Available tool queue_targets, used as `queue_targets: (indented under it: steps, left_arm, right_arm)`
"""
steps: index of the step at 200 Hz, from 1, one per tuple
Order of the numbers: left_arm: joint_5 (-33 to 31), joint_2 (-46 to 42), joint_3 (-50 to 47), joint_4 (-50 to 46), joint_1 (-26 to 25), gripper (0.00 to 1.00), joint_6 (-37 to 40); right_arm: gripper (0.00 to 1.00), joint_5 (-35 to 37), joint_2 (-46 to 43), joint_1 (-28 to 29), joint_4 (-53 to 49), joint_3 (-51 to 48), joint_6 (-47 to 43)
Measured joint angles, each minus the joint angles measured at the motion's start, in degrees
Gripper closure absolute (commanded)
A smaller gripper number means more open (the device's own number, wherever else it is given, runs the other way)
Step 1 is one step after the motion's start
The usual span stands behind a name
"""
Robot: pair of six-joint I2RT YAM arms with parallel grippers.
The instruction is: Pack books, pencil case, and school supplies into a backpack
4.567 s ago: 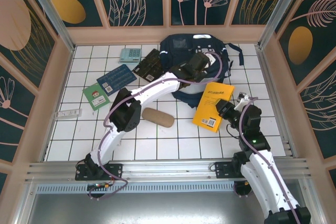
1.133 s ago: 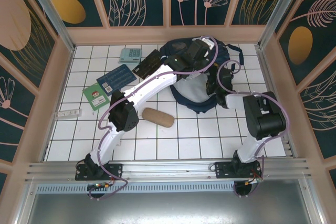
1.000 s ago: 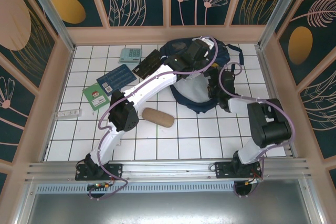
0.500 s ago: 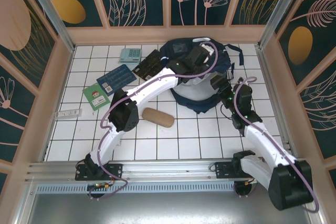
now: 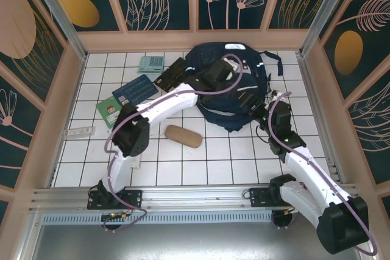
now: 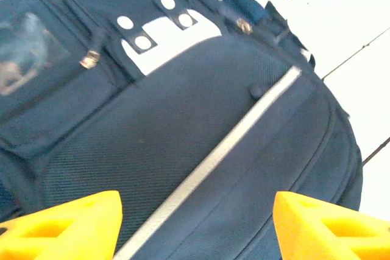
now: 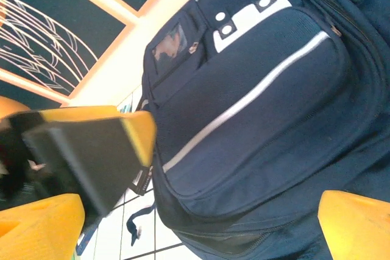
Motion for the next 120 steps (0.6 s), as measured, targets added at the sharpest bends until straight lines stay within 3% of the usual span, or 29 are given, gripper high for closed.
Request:
queue_targets:
  steps: [46, 120]
  left_arm:
    - [0.3, -9.3, -8.9, 6.7, 9.8, 0.32, -2.6]
    - [0.3, -6.8, -19.3, 14.5, 24.2, 0.37, -7.6]
  right_arm:
    - [0.01, 2.5, 6.9, 6.0, 1.0, 5.6, -2.1]
    - [0.02, 4.8, 31.4, 17.7, 6.0, 21.2, -4.8]
